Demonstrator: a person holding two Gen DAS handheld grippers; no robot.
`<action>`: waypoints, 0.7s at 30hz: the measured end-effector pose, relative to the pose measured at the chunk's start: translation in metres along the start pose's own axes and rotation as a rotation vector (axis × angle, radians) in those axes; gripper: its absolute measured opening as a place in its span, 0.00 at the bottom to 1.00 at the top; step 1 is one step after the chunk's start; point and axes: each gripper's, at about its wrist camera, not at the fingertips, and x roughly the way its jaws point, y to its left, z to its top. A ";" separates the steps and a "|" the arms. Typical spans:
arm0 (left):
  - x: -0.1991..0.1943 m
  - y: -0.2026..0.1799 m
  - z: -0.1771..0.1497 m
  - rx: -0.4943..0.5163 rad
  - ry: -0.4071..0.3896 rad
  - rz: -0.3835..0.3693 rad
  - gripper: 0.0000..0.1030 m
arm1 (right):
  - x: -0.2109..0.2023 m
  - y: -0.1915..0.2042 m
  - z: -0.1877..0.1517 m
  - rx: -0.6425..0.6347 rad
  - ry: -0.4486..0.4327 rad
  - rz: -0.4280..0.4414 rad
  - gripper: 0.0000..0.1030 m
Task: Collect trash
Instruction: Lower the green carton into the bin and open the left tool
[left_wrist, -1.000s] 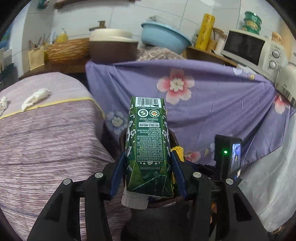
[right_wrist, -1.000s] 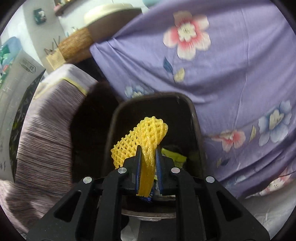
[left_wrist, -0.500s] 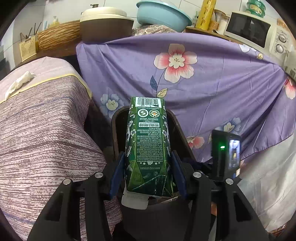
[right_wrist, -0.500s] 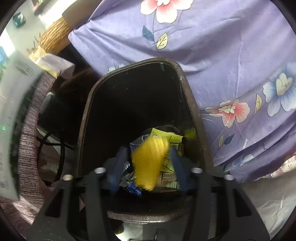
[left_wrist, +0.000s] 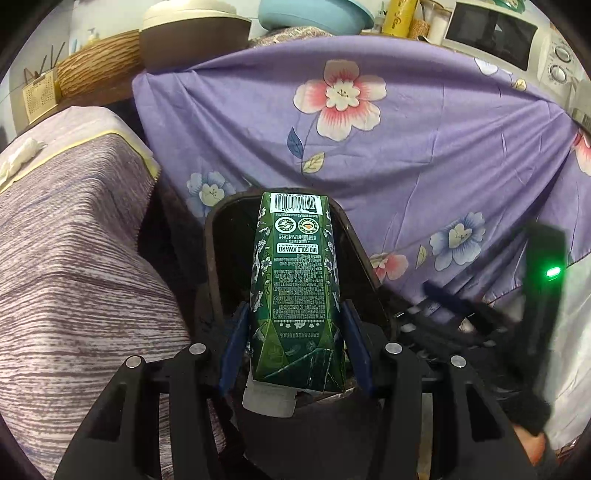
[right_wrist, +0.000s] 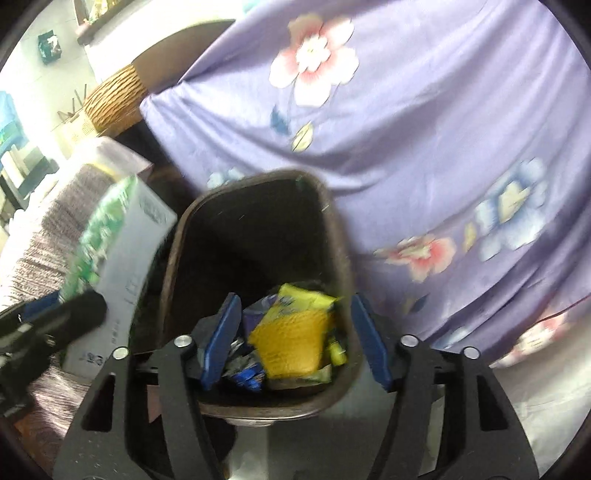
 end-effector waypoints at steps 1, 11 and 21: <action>0.003 -0.001 -0.001 0.004 0.005 -0.001 0.48 | -0.003 -0.002 0.001 -0.001 -0.012 -0.010 0.64; 0.033 -0.012 -0.003 0.050 0.053 0.006 0.48 | -0.030 -0.032 0.015 0.072 -0.067 -0.054 0.72; 0.059 -0.019 -0.010 0.094 0.095 0.013 0.48 | -0.047 -0.038 0.019 0.087 -0.090 -0.082 0.72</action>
